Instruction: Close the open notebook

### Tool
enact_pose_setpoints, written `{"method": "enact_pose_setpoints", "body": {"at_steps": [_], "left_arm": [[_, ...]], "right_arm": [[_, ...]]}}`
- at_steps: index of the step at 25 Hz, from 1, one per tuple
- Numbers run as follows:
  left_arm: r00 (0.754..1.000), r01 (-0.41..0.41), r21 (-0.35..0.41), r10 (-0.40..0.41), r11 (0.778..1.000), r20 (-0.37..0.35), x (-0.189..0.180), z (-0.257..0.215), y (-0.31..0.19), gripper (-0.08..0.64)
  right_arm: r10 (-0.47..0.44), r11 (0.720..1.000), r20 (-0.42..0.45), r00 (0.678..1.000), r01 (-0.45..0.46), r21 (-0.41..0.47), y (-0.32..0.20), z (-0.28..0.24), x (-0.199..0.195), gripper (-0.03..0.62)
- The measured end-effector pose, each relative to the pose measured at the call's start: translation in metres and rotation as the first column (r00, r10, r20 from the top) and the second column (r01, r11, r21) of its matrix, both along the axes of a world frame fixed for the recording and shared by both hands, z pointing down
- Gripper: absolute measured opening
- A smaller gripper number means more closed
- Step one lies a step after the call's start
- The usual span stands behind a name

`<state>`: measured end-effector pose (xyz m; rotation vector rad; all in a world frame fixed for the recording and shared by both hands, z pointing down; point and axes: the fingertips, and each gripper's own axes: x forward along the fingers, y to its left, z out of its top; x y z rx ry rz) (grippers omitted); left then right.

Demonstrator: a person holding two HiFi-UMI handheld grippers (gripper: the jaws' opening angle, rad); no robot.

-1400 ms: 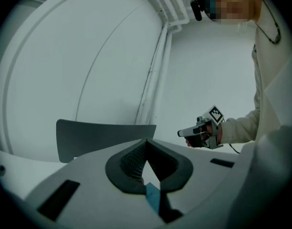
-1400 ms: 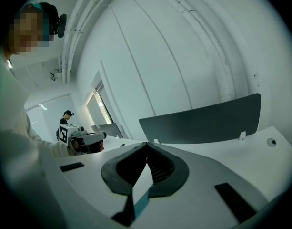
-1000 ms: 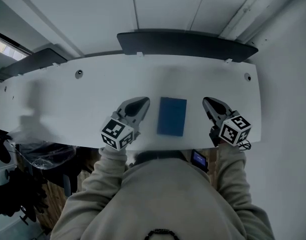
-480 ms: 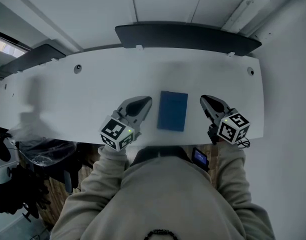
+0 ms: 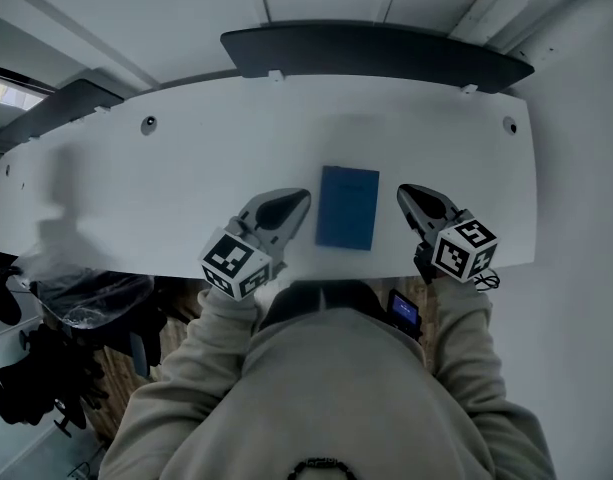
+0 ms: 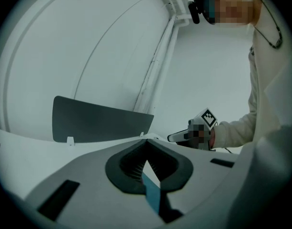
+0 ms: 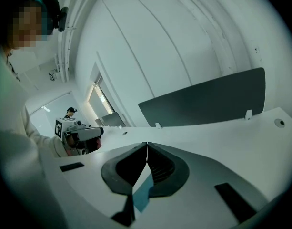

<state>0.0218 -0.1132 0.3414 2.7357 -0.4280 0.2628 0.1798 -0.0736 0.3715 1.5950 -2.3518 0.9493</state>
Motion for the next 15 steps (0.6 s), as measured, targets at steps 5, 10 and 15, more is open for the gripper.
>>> {"method": "enact_pose_setpoints", "body": {"at_steps": [5, 10, 15], "left_arm": [[0.999, -0.039, -0.021, 0.040, 0.999, 0.023, 0.007, 0.019, 0.003, 0.003], [0.999, -0.043, -0.055, 0.044, 0.998, 0.015, 0.010, 0.033, 0.001, 0.003], [0.998, -0.055, -0.106, 0.058, 0.993, 0.028, 0.017, 0.060, 0.010, 0.003]], "right_arm": [[0.006, 0.999, 0.022, 1.000, -0.006, -0.041, 0.003, 0.024, -0.007, 0.020], [0.012, 0.997, 0.044, 0.999, -0.009, -0.082, 0.008, 0.048, -0.012, 0.020], [0.043, 0.991, 0.053, 0.998, -0.035, -0.132, 0.018, 0.078, -0.006, 0.020]]}}
